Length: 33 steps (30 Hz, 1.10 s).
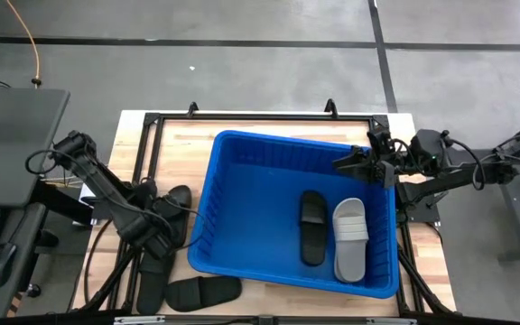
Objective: Pick and place slides into bin
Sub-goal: Put the black slide into the blue organizer bin
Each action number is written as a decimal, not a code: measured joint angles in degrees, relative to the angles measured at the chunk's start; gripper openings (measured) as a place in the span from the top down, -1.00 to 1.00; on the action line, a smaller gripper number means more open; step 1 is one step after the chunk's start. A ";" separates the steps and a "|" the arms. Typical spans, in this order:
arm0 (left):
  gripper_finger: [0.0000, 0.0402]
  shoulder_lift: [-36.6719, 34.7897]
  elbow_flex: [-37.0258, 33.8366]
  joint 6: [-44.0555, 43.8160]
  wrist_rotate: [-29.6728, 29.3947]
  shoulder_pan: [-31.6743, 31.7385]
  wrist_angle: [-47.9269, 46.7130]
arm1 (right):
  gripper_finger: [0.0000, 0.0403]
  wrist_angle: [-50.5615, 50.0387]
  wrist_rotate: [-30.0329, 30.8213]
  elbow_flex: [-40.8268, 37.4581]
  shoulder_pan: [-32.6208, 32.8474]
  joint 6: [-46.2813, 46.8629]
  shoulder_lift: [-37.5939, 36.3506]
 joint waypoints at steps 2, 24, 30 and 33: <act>0.99 -0.31 1.73 0.90 0.00 0.00 -1.23 | -0.03 -0.13 0.02 0.00 0.00 0.13 0.00; 1.00 -1.34 28.00 29.18 7.39 0.37 -3.88 | -0.03 -7.52 1.97 0.00 0.00 -0.15 0.70; 1.00 -1.31 37.19 31.95 10.93 0.35 -4.57 | -0.03 -7.70 1.70 0.00 0.00 -0.92 0.65; 1.00 -1.36 41.68 35.60 15.27 0.37 -4.49 | -0.03 -7.73 1.92 0.00 0.02 -1.70 0.63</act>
